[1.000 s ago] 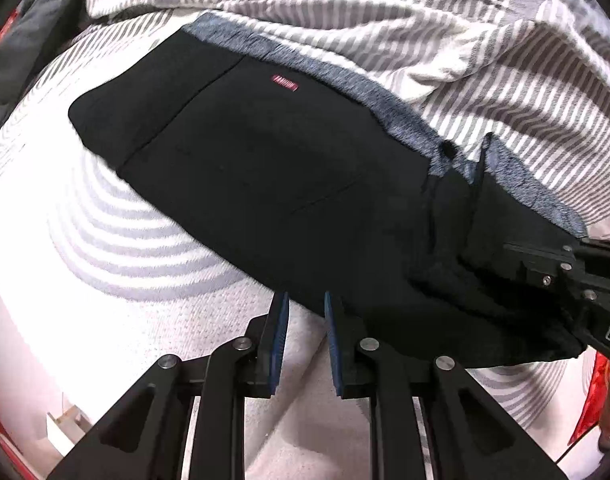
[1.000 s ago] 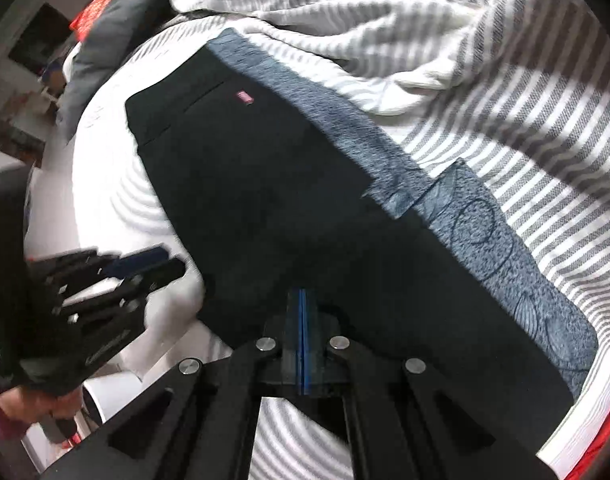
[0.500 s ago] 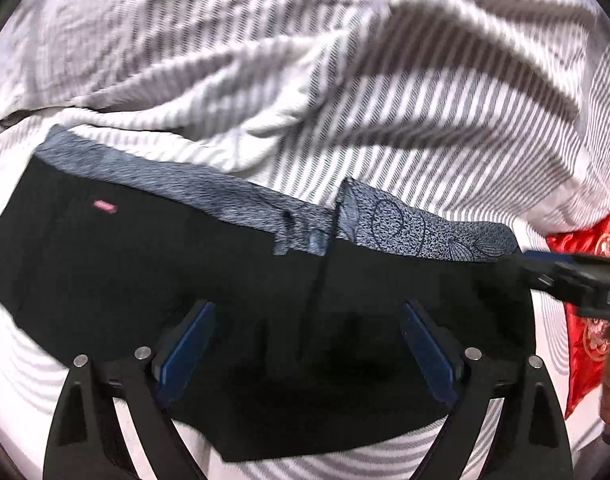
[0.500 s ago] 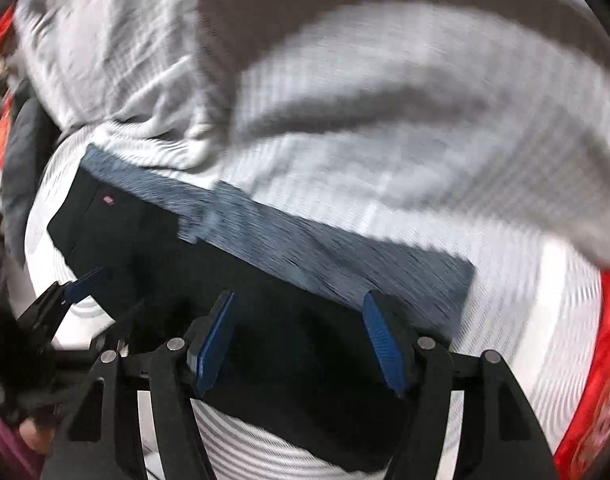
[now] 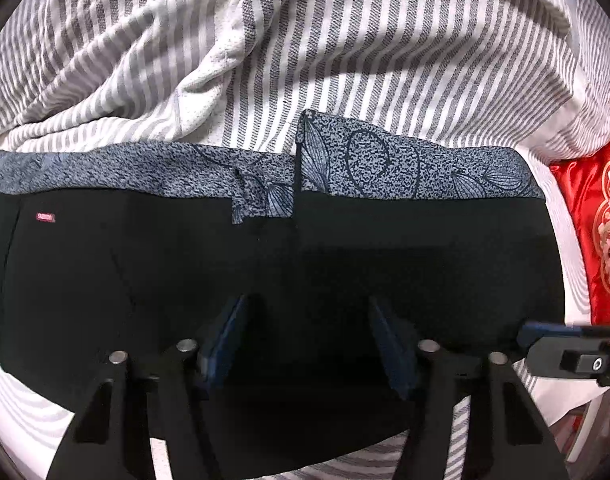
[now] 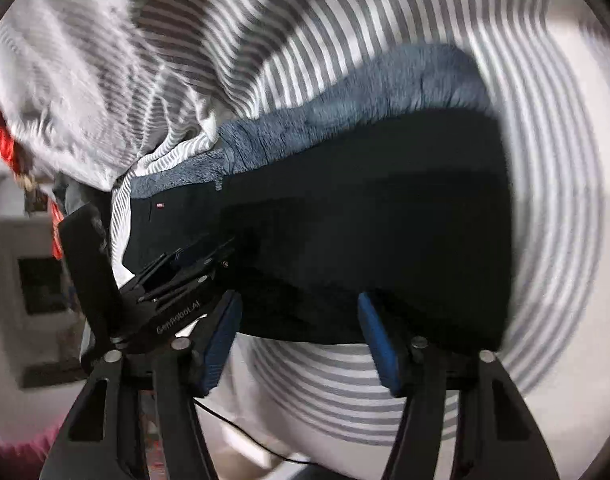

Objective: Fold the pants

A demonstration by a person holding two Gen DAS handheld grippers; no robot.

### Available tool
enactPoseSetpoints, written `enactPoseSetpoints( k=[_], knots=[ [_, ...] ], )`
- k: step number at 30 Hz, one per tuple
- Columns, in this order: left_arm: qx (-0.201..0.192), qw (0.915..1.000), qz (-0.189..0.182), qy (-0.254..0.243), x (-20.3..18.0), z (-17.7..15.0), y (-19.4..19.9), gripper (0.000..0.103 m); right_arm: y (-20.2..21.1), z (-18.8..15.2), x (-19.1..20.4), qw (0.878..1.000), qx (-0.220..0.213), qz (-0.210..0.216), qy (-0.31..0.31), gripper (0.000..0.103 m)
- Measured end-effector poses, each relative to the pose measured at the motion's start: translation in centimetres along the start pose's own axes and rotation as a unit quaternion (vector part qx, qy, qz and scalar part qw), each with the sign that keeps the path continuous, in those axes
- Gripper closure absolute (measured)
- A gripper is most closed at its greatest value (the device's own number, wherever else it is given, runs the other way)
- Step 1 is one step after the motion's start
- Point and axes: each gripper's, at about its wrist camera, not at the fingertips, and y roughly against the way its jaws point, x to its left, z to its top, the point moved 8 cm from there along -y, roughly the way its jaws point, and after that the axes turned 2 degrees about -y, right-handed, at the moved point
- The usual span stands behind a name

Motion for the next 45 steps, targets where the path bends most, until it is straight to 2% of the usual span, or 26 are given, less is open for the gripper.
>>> enactPoseSetpoints(
  k=[1, 4, 10, 11, 12, 13, 14, 15, 17, 20, 26, 32, 35, 36, 38, 39, 40, 42, 44, 45],
  knots=[
    [-0.002, 1.0, -0.002, 0.002, 0.0, 0.0, 0.2, 0.043, 0.1, -0.5, 0.2, 1.0, 0.001, 0.015, -0.009, 0.046],
    [0.0, 1.0, -0.006, 0.001, 0.1, -0.1, 0.4, 0.043, 0.0, -1.4, 0.3, 1.0, -0.008, 0.012, -0.01, 0.046],
    [0.008, 0.9998, -0.013, -0.01, 0.0, -0.3, -0.2, 0.043, -1.1, 0.1, -1.1, 0.996, -0.032, 0.037, -0.069, 0.049],
    [0.008, 0.9998, -0.014, -0.014, -0.2, -0.2, -0.3, 0.047, -1.3, 0.3, -1.3, 0.995, -0.037, 0.043, -0.085, 0.05],
    [0.01, 0.9995, -0.022, -0.021, -0.7, -0.3, -0.5, 0.061, -1.6, 0.6, -1.7, 0.992, -0.041, 0.049, -0.106, 0.057],
    [0.012, 0.9994, -0.024, -0.024, -1.1, -0.3, -0.7, 0.061, -1.8, 0.8, -2.0, 0.99, -0.042, 0.052, -0.122, 0.076],
    [0.009, 0.9994, -0.018, -0.027, -1.3, -0.2, -0.7, 0.061, -2.2, 0.9, -2.5, 0.987, -0.04, 0.055, -0.145, 0.091],
    [0.004, 0.9995, -0.013, -0.029, -1.4, -0.1, -0.6, 0.065, -2.3, 1.0, -2.8, 0.984, -0.042, 0.063, -0.16, 0.098],
    [0.0, 0.9997, -0.019, -0.015, -1.1, -0.2, -0.2, 0.077, -1.7, 1.0, -2.2, 0.986, -0.049, 0.077, -0.141, 0.098],
    [0.0, 0.9993, -0.038, -0.002, -1.3, -0.7, 0.6, 0.077, -0.5, 0.5, -1.1, 0.99, -0.051, 0.083, -0.106, 0.098],
    [-0.002, 0.9994, -0.026, -0.023, -2.5, -2.2, 2.7, 0.077, 0.5, -0.7, -0.8, 0.992, -0.04, 0.078, -0.094, 0.098],
    [0.008, 0.9999, -0.006, -0.006, -0.5, -3.7, 1.9, 0.077, -2.6, -2.0, -1.3, 0.996, -0.005, 0.049, -0.077, 0.098],
    [0.006, 1.0, 0.007, -0.002, -0.1, -3.8, 1.9, 0.077, -4.0, -2.0, -1.2, 0.997, 0.025, 0.044, -0.064, 0.096],
    [0.001, 0.9998, 0.017, -0.004, -0.1, -3.6, 2.5, 0.077, -3.7, -2.1, -1.1, 0.997, 0.027, 0.041, -0.057, 0.092],
    [-0.004, 0.9994, 0.033, -0.007, -0.2, -3.1, 3.8, 0.077, -2.3, -2.9, -0.6, 0.999, 0.042, 0.012, -0.032, 0.064],
    [-0.006, 0.9993, 0.036, -0.004, -0.3, -2.8, 4.4, 0.077, -1.6, -3.2, -0.5, 0.999, 0.041, 0.006, -0.024, 0.037],
    [-0.01, 0.9993, 0.036, -0.001, -0.4, -2.4, 5.0, 0.077, -0.1, -3.4, 0.2, 0.999, 0.032, 0.005, -0.005, 0.032],
    [-0.024, 0.9993, 0.03, 0.004, -0.9, -1.2, 6.1, 0.076, 2.1, -3.1, 0.7, 0.999, 0.007, -0.017, 0.028, 0.032],
    [-0.034, 0.9992, 0.022, 0.0, -2.1, 0.5, 6.3, 0.076, 4.7, -1.1, 0.5, 0.993, -0.045, -0.085, 0.066, 0.032],
    [-0.034, 0.9991, 0.026, -0.004, -2.7, 1.1, 5.9, 0.071, 5.4, 0.1, 0.5, 0.989, -0.064, -0.11, 0.077, 0.033]
  ],
)
